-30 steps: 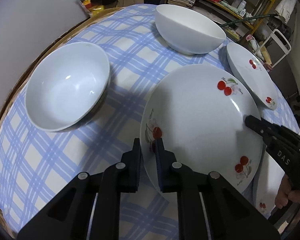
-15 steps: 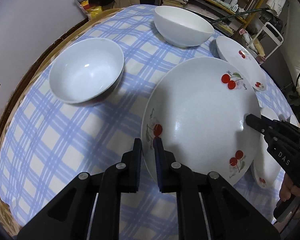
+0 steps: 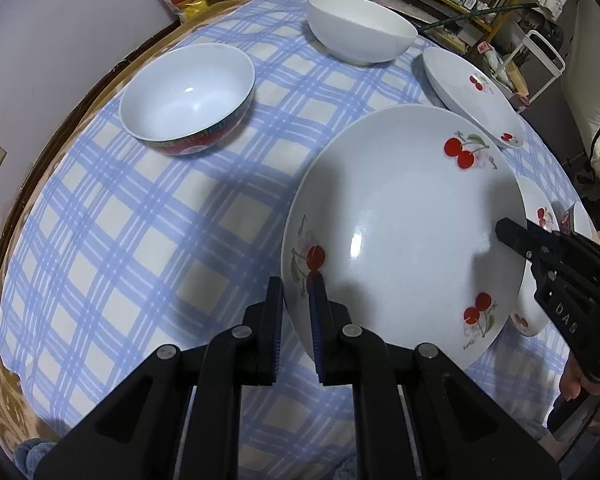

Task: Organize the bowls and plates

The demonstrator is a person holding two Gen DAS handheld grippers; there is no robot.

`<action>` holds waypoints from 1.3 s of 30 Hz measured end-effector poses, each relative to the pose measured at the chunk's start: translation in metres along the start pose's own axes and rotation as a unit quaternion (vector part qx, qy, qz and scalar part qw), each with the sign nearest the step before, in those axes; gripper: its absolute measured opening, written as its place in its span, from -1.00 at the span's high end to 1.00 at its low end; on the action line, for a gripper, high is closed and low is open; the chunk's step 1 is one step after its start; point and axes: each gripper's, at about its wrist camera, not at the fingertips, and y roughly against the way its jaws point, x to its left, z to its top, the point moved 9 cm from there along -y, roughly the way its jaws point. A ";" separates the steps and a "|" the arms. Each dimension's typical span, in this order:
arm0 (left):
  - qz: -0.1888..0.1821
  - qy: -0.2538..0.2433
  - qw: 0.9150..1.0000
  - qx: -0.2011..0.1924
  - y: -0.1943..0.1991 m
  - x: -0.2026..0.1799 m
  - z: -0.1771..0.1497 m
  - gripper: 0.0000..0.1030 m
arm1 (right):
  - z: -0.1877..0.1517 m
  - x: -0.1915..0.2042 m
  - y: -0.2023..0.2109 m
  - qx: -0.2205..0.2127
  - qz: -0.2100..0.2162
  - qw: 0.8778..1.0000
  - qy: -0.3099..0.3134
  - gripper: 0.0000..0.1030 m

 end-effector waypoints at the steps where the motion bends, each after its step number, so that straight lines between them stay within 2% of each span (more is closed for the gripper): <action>1: -0.001 0.003 1.000 0.004 0.000 0.001 -0.001 0.75 | -0.002 0.001 0.001 0.001 -0.001 1.000 0.003 0.74; 6: 0.002 0.009 0.999 0.035 -0.008 0.004 -0.011 0.75 | -0.012 0.009 -0.003 0.013 -0.016 0.999 0.026 0.73; 10: -0.013 0.024 0.999 0.042 -0.010 0.006 -0.013 0.76 | -0.021 0.013 -0.010 0.028 -0.044 0.996 0.066 0.74; 13: -0.012 0.021 0.999 0.048 -0.015 0.005 -0.013 0.76 | -0.024 0.010 -0.014 0.033 -0.049 0.996 0.073 0.78; 15: -0.009 0.018 0.999 0.050 -0.018 0.003 -0.013 0.76 | -0.023 0.015 -0.013 0.028 -0.039 0.996 0.078 0.91; 19: -0.008 0.019 0.999 0.050 -0.019 0.004 -0.012 0.76 | -0.015 0.030 -0.008 0.012 -0.047 0.994 0.103 0.91; 21: -0.006 0.020 0.999 0.044 -0.017 0.004 -0.011 0.76 | -0.013 0.032 -0.005 0.007 -0.043 0.995 0.095 0.91; 28: 0.052 -0.017 0.998 -0.006 0.006 0.003 0.001 0.66 | -0.013 0.012 0.000 0.009 -0.052 0.997 0.054 0.90; 31: 0.052 -0.028 0.998 -0.021 0.017 -0.004 0.009 0.55 | -0.010 0.001 0.008 0.006 -0.052 0.998 0.027 0.90; 33: 0.041 -0.038 0.998 -0.026 0.023 -0.012 0.014 0.28 | -0.010 -0.006 0.015 0.008 -0.047 0.999 0.012 0.87; 35: 0.043 -0.050 0.997 -0.035 0.028 -0.020 0.019 0.10 | -0.010 -0.014 0.022 0.007 -0.047 0.999 -0.003 0.87; 37: 0.049 -0.060 0.996 -0.043 0.030 -0.029 0.025 0.01 | -0.011 -0.028 0.031 0.004 -0.050 0.998 -0.027 0.85; 39: 0.049 -0.072 0.995 -0.049 0.034 -0.038 0.030 -0.09 | -0.011 -0.042 0.040 0.000 -0.054 0.997 -0.050 0.73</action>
